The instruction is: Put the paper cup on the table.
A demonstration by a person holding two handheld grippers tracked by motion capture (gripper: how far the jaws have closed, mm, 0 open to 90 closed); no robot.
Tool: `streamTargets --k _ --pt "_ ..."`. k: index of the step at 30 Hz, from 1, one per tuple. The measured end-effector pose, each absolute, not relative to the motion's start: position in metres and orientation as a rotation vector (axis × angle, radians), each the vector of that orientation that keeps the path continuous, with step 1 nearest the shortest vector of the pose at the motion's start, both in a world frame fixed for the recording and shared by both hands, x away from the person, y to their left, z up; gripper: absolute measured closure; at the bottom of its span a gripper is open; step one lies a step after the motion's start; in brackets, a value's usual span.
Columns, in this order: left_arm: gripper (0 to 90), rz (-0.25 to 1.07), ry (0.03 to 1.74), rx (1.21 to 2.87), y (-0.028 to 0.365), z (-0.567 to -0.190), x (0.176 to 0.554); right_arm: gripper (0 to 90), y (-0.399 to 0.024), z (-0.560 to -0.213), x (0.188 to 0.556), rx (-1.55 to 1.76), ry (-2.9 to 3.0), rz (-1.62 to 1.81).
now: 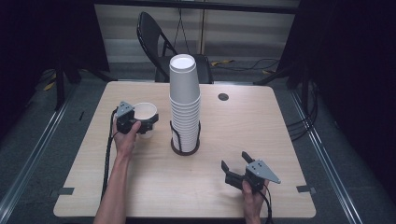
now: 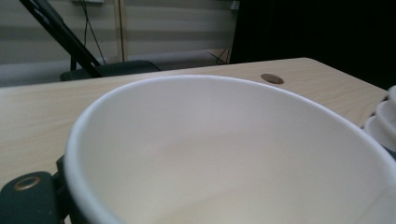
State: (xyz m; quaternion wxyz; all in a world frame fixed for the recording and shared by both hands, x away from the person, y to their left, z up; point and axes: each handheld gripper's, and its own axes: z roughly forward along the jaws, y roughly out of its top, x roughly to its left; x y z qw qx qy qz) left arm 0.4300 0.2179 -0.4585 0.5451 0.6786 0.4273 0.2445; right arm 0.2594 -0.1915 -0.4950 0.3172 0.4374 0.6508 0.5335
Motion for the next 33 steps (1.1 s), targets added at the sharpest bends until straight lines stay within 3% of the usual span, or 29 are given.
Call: streamTargets --k 18,33 --pt "9.5 0.588 1.041 1.673 0.222 -0.476 0.433 13.6 -0.192 -0.495 0.26 1.147 1.72 1.406" --pt "14.9 0.581 1.094 1.77 0.219 -0.486 0.429 13.7 -0.191 -0.495 0.26 1.15 1.723 1.4"
